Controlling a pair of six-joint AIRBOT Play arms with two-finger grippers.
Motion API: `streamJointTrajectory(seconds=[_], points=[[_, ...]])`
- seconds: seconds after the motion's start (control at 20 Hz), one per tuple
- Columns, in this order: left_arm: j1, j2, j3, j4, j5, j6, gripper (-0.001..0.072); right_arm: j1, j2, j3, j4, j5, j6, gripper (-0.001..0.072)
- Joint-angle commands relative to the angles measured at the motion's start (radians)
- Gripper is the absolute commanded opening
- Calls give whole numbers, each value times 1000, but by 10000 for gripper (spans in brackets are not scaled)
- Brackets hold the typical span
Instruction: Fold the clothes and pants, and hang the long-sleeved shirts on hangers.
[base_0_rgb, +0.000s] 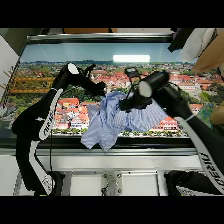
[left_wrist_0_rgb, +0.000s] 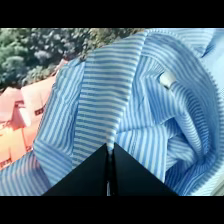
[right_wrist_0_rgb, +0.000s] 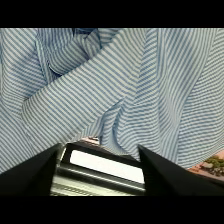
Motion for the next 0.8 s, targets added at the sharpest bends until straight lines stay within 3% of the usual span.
streamJointTrajectory(seconds=[0.0,0.1,0.25,0.4,0.5,0.55,0.6,0.65,0.7,0.75], points=[[2,58,-61,61,7,10,13,76,-77,-1,-29,2,186,678],[2,69,-87,64,12,10,13,94,-118,-1,-18,-7,229,696],[-1,68,-89,64,23,10,13,103,-177,-1,-20,-151,375,695],[-1,68,-89,64,15,10,13,103,-245,-1,-20,-164,398,691],[-1,69,-89,64,13,12,13,101,-267,0,-37,-95,398,507],[5,77,-88,66,12,13,13,101,-264,2,-63,-31,352,132],[13,91,-89,66,12,13,13,101,-258,2,-87,-13,303,16],[23,111,-89,67,13,13,13,101,-244,2,-123,-3,239,20],[61,216,-88,67,11,43,13,79,-141,3,-224,15,36,20],[85,297,-88,66,12,58,14,39,-55,19,-234,26,-67,19]])
